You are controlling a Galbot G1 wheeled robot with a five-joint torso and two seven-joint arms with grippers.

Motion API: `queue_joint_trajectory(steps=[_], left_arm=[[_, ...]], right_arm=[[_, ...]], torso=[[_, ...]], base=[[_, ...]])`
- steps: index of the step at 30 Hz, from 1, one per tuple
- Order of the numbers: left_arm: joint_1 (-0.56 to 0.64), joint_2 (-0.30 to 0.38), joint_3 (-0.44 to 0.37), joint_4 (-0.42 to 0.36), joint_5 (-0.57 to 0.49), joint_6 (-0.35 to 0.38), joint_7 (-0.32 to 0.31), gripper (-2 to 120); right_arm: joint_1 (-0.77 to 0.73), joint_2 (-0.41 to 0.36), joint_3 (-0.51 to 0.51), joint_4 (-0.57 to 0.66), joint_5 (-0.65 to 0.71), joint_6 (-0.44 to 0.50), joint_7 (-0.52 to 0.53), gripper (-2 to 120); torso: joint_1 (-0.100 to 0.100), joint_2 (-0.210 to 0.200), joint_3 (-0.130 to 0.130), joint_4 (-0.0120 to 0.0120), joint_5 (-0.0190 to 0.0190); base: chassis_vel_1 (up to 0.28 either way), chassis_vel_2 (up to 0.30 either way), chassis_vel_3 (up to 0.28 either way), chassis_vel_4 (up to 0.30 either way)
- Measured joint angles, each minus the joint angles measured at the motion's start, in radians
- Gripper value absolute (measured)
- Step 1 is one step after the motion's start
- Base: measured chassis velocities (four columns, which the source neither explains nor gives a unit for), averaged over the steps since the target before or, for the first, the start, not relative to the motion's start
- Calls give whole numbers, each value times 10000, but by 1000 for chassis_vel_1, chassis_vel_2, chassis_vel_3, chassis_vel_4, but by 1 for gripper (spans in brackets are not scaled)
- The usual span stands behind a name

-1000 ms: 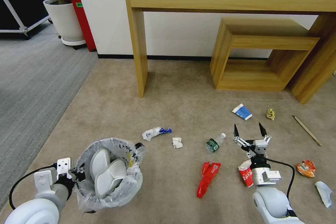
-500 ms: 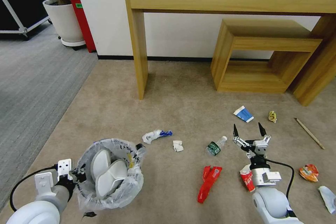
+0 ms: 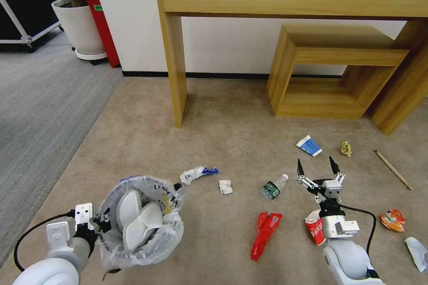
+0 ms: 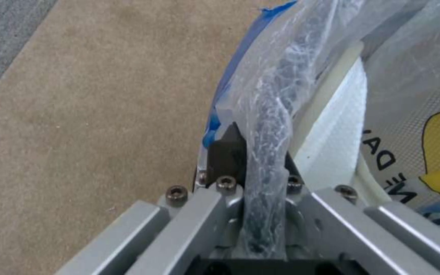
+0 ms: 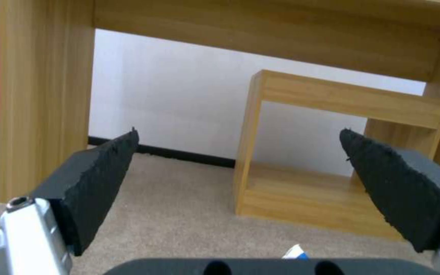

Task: Pick up the trash bin and place the garbage on the floor into it.

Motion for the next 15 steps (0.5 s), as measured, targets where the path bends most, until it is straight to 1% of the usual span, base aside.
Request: queue_joint_trajectory(steps=[15], left_arm=[[1,29,82,42,190,87,40,0]], right_arm=[[-80,33,6,0,-107,31,17,100]], torso=[[0,0,0,1,0]], base=[[0,0,0,0]])
